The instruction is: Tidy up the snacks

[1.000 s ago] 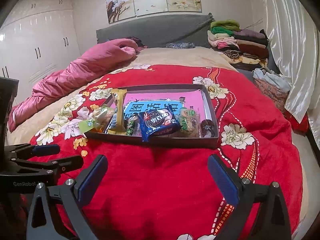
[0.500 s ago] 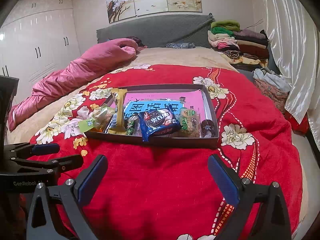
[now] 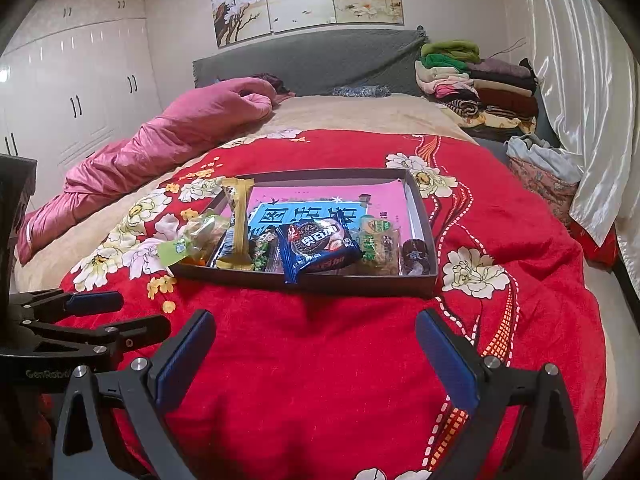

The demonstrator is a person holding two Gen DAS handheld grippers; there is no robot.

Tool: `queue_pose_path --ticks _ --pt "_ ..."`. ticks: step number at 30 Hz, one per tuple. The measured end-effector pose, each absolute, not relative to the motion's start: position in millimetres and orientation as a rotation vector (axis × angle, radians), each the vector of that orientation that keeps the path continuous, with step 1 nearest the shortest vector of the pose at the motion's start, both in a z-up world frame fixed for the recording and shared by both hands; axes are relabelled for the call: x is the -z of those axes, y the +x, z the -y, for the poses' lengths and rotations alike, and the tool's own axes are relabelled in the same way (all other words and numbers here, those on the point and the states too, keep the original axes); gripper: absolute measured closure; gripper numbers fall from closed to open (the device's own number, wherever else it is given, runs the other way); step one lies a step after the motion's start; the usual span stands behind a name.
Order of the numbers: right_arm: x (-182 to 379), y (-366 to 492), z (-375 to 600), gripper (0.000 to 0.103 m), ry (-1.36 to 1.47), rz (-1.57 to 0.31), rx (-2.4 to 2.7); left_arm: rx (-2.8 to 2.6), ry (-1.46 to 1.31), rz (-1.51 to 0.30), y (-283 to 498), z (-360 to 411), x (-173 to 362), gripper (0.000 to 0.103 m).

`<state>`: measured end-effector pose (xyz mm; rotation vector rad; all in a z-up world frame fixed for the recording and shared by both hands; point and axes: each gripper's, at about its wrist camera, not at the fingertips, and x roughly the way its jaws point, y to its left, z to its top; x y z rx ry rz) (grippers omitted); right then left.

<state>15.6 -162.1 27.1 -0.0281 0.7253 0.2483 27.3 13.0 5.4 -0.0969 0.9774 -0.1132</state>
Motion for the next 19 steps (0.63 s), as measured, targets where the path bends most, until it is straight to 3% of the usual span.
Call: queue_pose_path --ticks 19 --pt "-29 16 165 0.002 -0.041 -0.716 -0.234 0.048 -0.137 -1.001 34 -29 -3 0.023"
